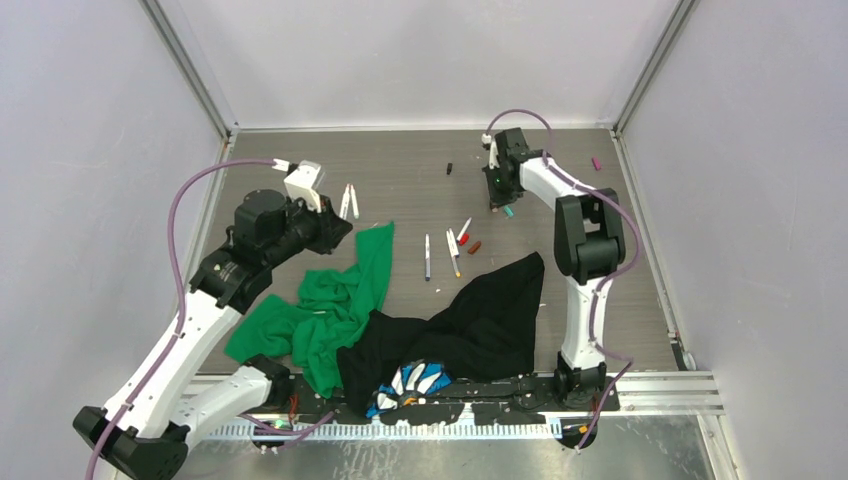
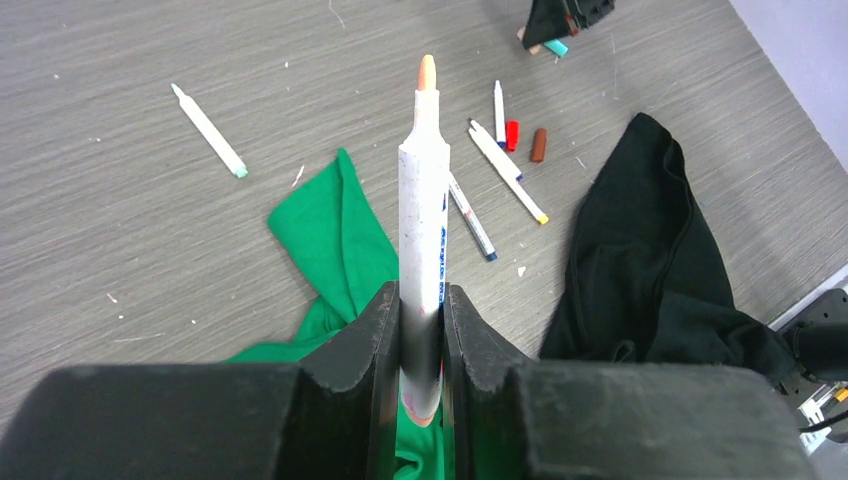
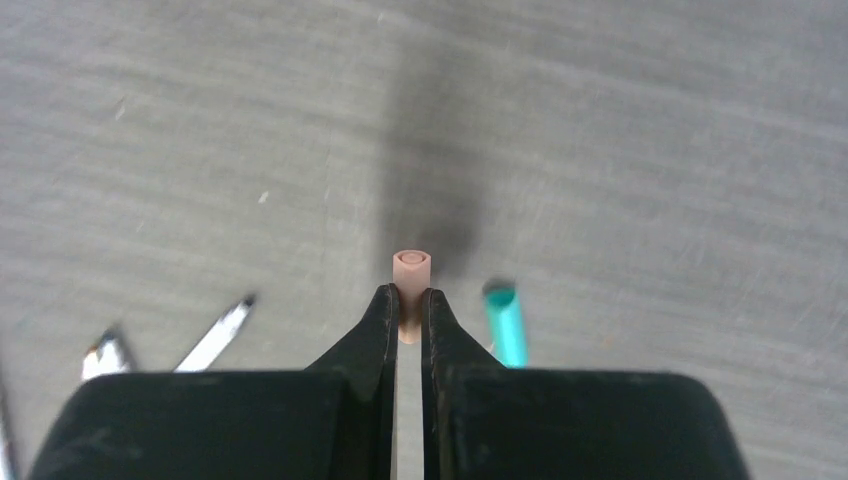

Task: Insert the pens into the pen caps
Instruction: Insert the pen cap onto the pen.

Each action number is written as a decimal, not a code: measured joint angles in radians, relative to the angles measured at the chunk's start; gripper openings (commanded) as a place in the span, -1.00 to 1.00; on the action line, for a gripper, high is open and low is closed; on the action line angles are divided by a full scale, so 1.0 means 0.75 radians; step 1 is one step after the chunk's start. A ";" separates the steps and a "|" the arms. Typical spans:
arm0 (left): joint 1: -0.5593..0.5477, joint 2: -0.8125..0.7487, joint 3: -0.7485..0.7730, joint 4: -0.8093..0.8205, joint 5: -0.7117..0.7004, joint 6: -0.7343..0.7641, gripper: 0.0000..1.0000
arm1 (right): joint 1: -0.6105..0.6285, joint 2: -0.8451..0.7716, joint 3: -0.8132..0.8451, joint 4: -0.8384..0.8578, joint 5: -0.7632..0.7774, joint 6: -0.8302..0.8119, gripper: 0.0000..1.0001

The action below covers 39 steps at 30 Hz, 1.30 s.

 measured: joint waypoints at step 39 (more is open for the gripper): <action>-0.046 0.084 -0.135 0.532 1.001 -0.409 -1.00 | 0.652 -1.358 -1.464 2.230 -0.260 1.318 -0.99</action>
